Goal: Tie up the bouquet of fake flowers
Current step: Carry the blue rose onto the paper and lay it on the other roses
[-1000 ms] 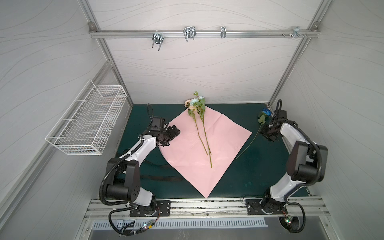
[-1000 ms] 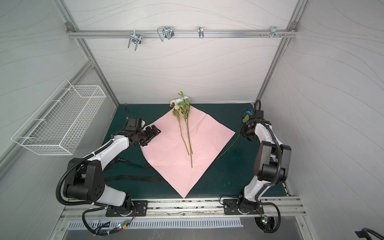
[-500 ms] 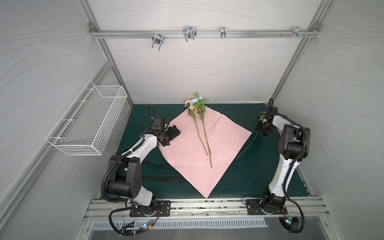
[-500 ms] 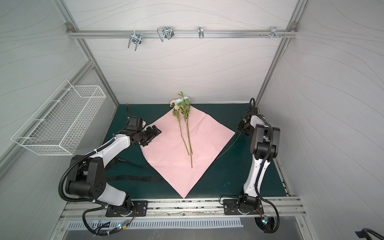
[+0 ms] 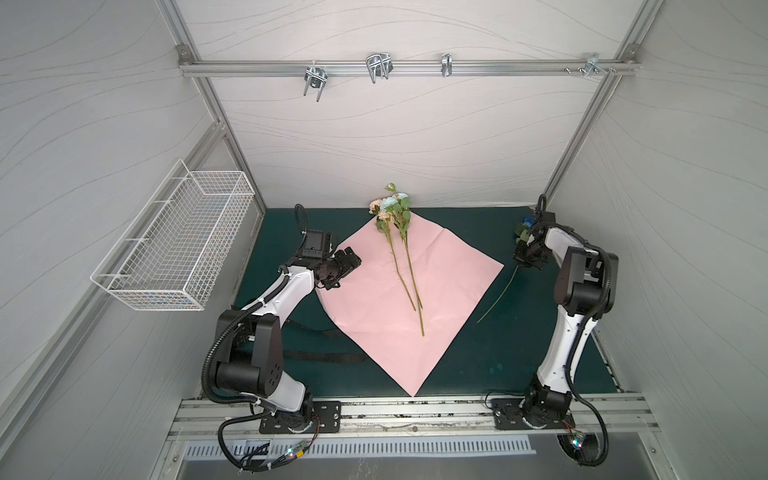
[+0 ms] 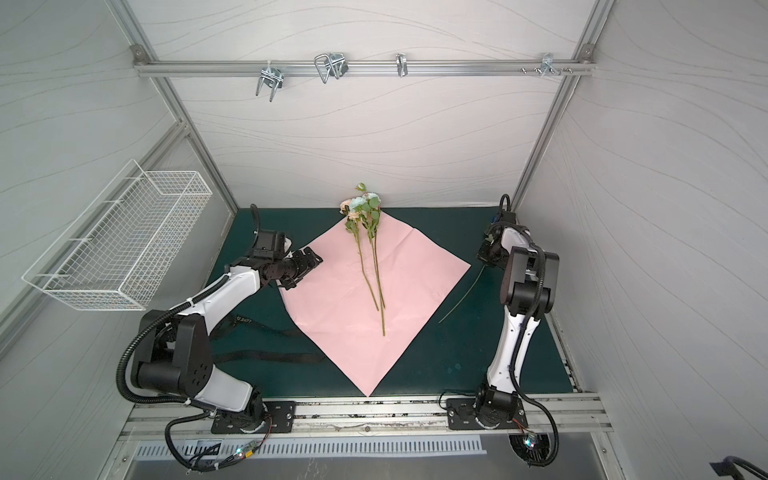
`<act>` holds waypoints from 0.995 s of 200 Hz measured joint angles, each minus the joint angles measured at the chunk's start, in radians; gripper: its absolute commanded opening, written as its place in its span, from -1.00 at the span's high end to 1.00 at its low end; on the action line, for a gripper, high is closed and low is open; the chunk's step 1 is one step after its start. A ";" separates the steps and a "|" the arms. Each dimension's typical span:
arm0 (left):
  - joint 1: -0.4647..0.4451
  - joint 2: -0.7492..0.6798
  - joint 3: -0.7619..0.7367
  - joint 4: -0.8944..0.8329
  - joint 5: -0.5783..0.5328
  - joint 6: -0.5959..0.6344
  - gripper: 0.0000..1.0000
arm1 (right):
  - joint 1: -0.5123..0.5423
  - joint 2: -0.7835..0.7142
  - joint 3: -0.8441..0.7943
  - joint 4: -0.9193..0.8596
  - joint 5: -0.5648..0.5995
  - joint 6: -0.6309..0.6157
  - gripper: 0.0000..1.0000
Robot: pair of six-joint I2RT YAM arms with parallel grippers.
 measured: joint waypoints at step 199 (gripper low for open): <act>-0.001 0.000 0.000 0.003 0.004 -0.005 -0.85 | 0.871 0.118 0.500 -0.164 -0.031 -0.080 1.00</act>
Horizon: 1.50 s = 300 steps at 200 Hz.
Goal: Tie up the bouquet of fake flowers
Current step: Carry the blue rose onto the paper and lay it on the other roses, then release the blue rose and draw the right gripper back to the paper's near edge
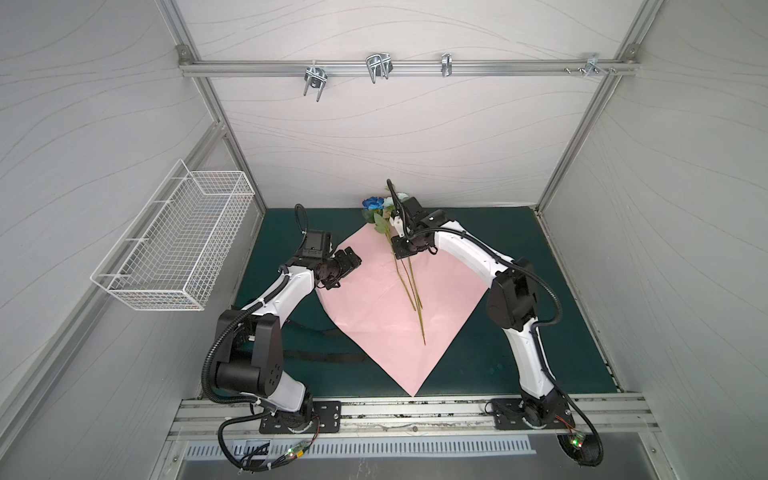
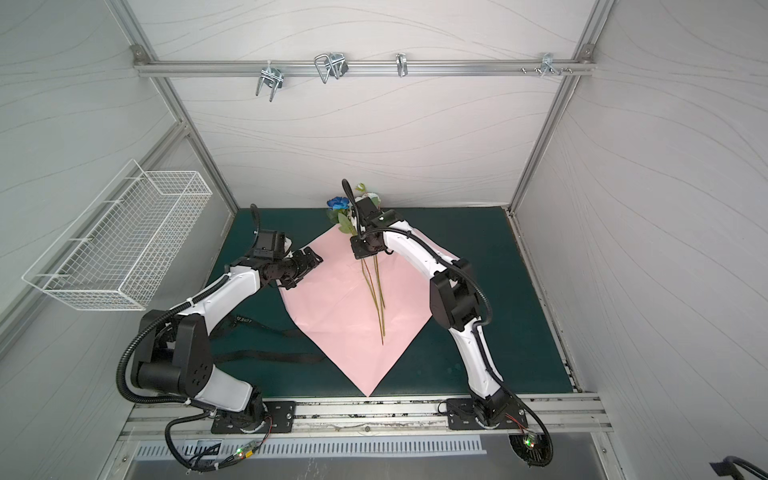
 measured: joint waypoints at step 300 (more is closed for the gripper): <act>0.000 0.023 -0.001 0.020 -0.014 -0.003 -0.84 | -0.497 -0.987 -1.497 0.439 -0.280 0.475 0.28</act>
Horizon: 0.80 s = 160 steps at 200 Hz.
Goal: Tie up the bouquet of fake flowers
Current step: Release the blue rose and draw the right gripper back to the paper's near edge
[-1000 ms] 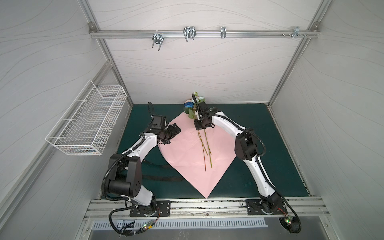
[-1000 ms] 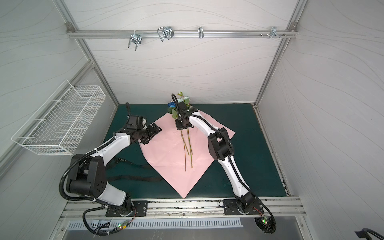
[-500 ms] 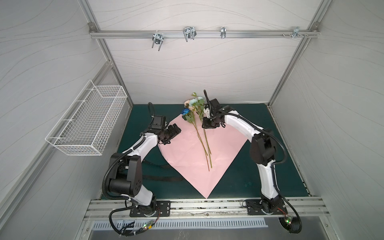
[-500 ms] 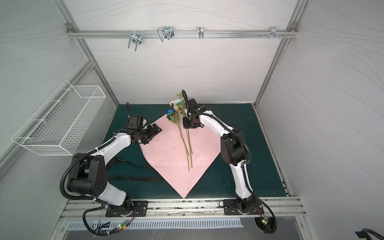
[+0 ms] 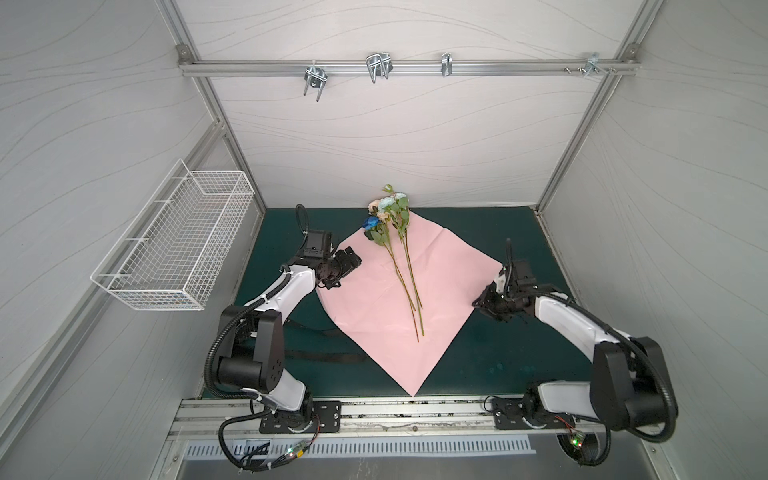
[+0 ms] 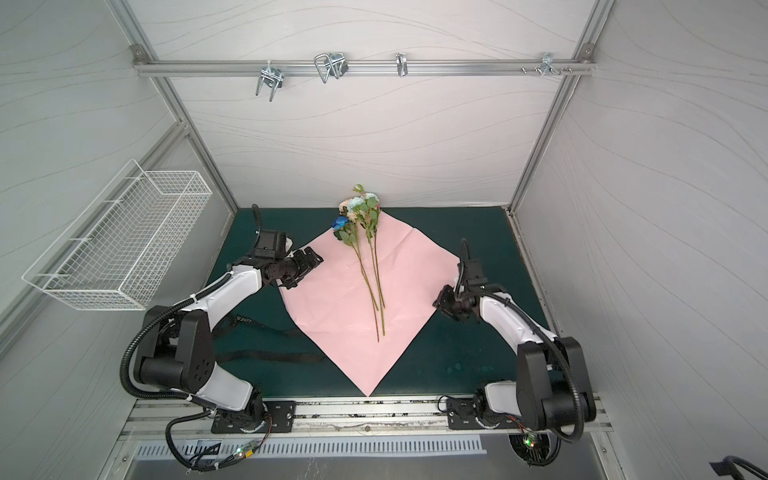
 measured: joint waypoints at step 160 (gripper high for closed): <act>0.000 -0.001 0.000 -0.031 -0.017 0.001 -0.84 | -0.013 0.153 -0.174 0.462 -0.124 0.153 1.00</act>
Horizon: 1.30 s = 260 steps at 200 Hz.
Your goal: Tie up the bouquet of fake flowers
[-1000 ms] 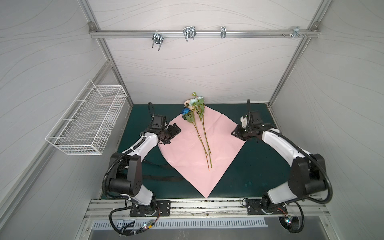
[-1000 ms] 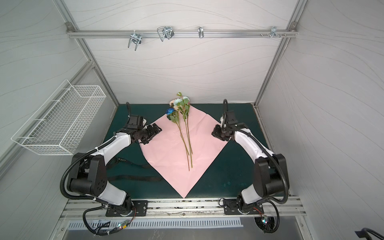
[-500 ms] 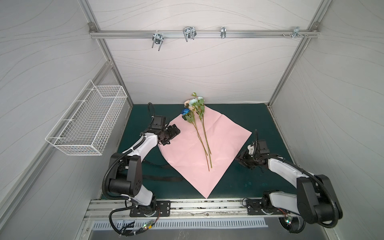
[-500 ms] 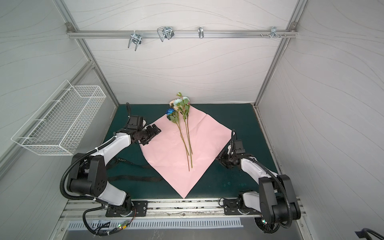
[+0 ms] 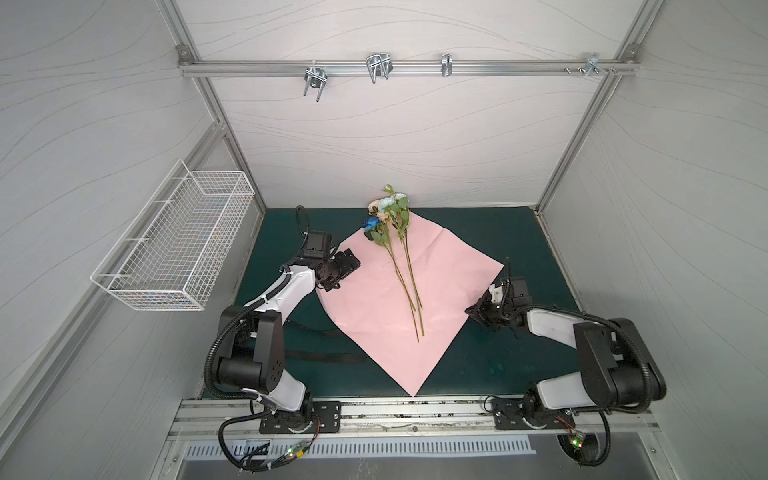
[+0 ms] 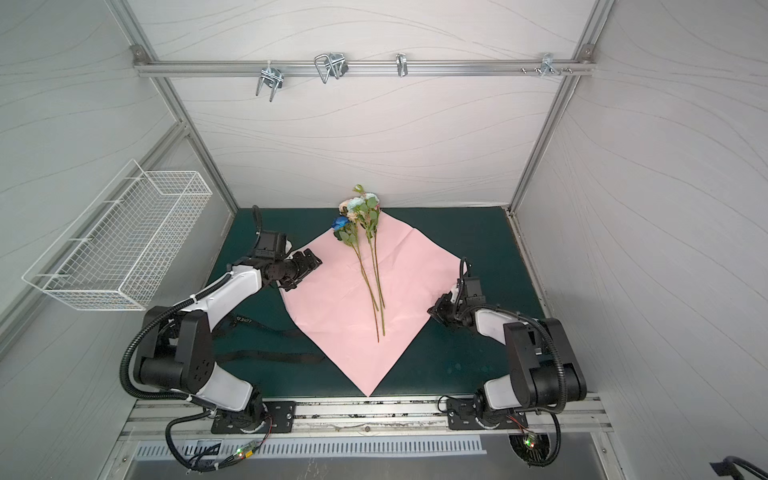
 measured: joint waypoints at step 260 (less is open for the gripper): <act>-0.417 0.391 0.375 0.105 -0.055 0.071 -0.13 | 0.000 -0.446 -0.121 -0.361 0.091 0.003 1.00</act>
